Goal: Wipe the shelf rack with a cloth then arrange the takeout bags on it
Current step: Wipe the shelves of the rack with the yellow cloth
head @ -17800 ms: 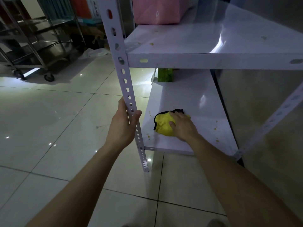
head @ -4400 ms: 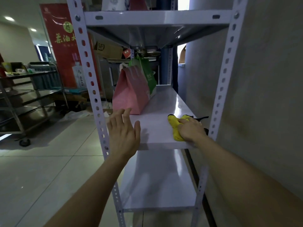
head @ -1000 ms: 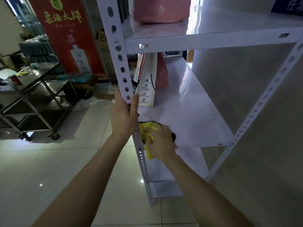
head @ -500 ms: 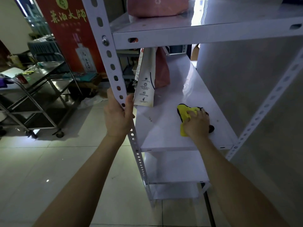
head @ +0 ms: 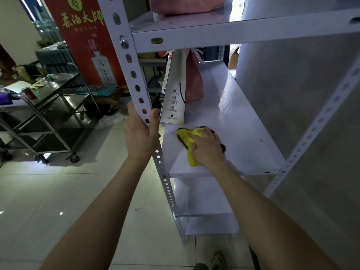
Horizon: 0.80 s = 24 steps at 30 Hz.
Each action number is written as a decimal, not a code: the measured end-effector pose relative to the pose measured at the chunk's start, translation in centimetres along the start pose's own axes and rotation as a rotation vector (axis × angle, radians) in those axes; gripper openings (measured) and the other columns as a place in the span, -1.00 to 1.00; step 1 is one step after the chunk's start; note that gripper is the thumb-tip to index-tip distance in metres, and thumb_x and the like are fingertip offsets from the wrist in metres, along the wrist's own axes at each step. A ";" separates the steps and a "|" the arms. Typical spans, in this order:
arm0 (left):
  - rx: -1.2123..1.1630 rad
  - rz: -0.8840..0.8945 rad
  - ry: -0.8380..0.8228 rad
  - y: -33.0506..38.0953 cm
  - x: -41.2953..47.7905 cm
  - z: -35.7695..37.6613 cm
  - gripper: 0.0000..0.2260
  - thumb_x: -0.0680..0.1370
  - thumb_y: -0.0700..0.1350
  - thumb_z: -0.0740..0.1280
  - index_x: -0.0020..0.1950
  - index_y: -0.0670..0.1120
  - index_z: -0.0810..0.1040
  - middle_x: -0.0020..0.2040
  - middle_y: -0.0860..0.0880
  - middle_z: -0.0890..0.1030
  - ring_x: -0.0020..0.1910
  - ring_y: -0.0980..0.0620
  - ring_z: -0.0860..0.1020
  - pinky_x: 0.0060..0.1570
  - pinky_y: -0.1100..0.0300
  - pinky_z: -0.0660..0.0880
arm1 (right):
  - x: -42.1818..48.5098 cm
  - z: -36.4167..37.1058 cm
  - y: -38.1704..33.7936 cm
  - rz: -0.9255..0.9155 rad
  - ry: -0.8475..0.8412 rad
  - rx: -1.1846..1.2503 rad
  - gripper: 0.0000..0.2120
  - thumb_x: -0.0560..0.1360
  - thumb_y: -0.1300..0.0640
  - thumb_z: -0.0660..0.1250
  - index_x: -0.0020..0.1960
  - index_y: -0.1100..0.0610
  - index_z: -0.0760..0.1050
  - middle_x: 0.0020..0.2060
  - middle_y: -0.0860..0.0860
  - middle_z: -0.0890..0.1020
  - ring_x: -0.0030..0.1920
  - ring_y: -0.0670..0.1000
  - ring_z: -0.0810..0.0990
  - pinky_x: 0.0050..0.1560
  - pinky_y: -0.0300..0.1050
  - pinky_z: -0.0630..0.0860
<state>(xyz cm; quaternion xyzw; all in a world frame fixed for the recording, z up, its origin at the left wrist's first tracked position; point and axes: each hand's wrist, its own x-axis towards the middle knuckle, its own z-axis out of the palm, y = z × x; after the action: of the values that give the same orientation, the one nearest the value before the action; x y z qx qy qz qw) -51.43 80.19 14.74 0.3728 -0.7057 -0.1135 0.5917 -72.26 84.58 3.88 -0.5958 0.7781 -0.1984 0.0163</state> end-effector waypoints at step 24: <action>-0.057 -0.018 0.076 2.0 -0.9 0.4 -0.46 0.75 0.25 0.15 0.41 -0.21 0.39 -0.24 0.00 0.60 -0.41 -0.01 0.64 -0.40 -0.15 0.62 | -5.7 -2.0 6.0 -0.003 0.014 0.091 -0.37 0.51 -0.17 -0.05 0.44 -0.13 0.55 0.44 0.06 0.49 0.48 0.18 0.37 0.55 0.21 0.19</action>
<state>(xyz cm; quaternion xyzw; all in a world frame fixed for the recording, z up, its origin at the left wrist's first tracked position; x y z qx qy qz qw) -52.53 82.06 15.15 0.3662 -0.6760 -0.1246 0.6272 -76.66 91.80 2.51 -0.5942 0.7674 -0.2380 0.0377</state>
